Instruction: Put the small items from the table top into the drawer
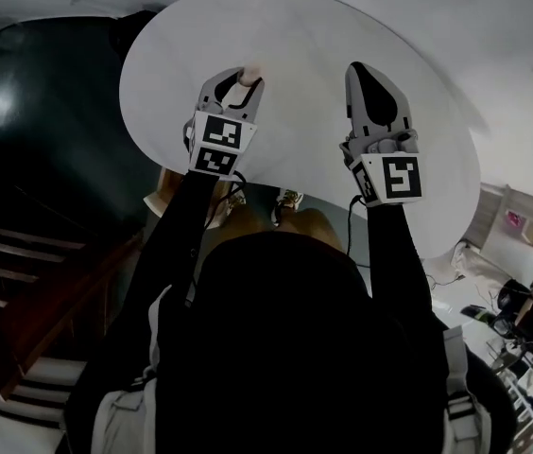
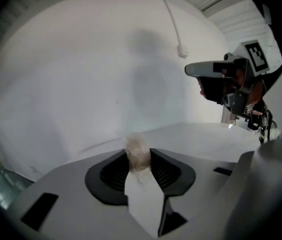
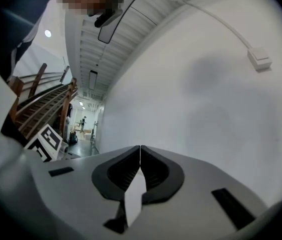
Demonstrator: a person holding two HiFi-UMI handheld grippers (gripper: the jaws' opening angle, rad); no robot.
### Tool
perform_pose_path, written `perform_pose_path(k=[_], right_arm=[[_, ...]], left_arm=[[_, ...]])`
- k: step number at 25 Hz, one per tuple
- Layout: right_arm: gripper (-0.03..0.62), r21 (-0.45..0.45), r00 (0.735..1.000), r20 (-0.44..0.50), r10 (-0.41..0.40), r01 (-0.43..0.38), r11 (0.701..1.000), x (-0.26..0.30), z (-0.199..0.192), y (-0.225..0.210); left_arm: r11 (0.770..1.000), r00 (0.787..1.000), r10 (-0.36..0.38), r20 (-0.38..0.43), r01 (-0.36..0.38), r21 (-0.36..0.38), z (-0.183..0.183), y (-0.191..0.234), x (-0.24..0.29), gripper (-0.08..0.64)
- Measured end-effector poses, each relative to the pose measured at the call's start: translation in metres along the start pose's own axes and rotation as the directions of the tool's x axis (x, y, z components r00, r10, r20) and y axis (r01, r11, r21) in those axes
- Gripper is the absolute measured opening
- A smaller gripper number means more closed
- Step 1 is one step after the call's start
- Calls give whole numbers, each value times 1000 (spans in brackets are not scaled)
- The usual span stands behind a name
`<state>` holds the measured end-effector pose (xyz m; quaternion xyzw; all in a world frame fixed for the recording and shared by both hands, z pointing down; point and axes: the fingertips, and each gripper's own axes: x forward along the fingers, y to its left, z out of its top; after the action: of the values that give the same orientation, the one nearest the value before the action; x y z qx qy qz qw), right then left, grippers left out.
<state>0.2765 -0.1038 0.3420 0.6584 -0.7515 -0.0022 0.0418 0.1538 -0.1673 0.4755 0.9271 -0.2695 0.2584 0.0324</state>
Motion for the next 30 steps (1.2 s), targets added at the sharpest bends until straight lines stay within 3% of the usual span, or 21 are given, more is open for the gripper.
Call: perform_pose_path(k=[5,9,12,15,19,23,26,30], right_arm=[[28,-12,992,48,117,-117,993,25,14,47],[28,-22,970,85,228,-227,974,48,28,98],[28,-29,947,100,306,-305,952,59,34,134],[28,-32,928,94,361,-359,933,66,33,164],[28,-38,910,78,407,-405,913,69,30,193],[28,-36,905,56,422,-421,906,70,22,204],[28,-31,905,36,423,-422,906,70,15,206],[28,-29,904,15,426,-426,904,69,8,207]], left_arm=[[992,986,126,113,-125,-24,27,36,-84,141],[966,947,259,188,-255,-49,39,63,-159,141],[943,919,332,212,-325,-68,39,74,-202,141],[933,911,360,202,-349,-88,27,79,-220,143],[934,939,338,57,-328,-142,-43,76,-217,146],[939,962,238,-131,-263,-221,-131,45,-205,154],[940,956,166,-243,-228,-253,-184,21,-198,161],[935,922,58,-382,-185,-302,-248,-8,-187,167]])
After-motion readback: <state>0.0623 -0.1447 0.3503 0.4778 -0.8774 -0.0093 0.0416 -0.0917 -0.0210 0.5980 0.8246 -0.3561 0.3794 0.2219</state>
